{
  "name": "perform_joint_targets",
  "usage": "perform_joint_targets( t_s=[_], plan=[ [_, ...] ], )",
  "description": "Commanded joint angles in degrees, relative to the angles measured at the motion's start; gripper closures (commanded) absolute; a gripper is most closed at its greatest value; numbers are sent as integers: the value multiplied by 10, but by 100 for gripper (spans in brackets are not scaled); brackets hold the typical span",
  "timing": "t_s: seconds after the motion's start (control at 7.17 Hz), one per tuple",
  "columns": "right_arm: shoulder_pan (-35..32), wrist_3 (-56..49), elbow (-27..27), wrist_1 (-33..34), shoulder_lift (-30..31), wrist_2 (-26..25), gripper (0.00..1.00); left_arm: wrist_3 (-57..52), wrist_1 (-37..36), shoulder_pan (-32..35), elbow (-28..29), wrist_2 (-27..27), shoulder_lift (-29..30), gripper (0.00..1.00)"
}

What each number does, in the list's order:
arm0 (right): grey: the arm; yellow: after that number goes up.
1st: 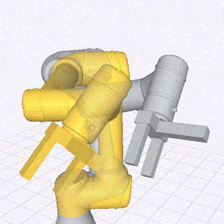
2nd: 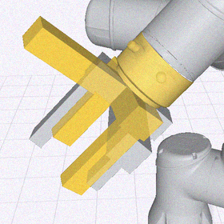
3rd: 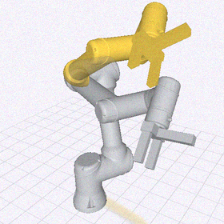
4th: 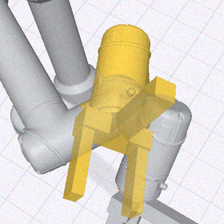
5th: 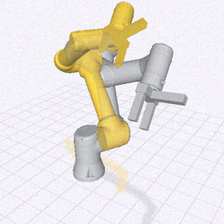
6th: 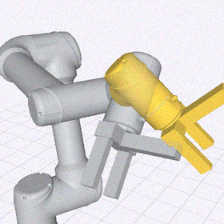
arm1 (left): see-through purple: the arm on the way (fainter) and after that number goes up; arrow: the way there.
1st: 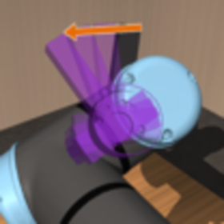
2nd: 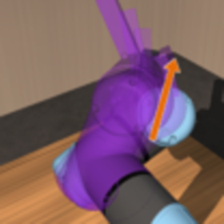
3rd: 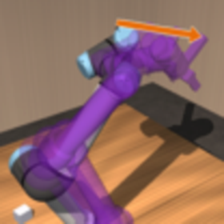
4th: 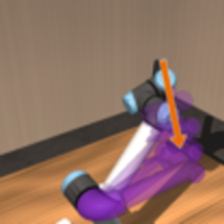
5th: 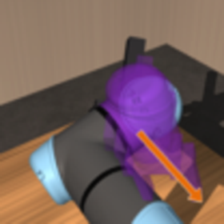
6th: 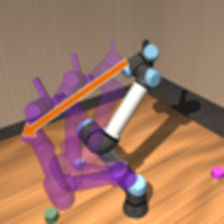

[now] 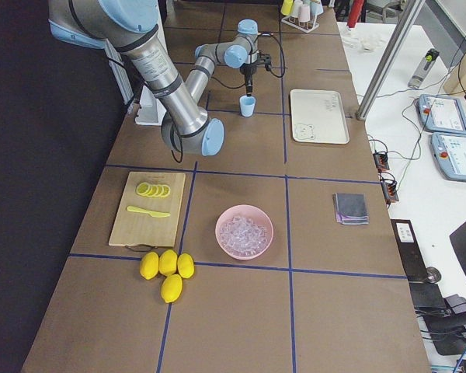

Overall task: Mash ice and strawberries in cup
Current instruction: 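Lower the cube into the cup and open the right gripper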

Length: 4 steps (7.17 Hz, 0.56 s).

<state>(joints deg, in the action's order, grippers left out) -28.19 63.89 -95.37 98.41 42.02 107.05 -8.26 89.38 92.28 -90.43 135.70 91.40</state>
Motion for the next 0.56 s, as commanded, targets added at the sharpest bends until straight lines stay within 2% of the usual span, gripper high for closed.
perform_joint_targets(
  t_s=[0.0,0.14,0.28,0.42],
  plan=[
    [-15,0,-10,2,-1,2,4,0,0,0,-2,0,0,0],
    [-49,-3,-39,13,16,20,1,1,0,-1,-5,0,1,0],
    [-87,-28,-93,31,64,49,1,1,0,-1,-7,0,1,0],
    [-132,-109,-161,48,131,72,1,1,0,-1,-9,0,2,0]
  ],
)
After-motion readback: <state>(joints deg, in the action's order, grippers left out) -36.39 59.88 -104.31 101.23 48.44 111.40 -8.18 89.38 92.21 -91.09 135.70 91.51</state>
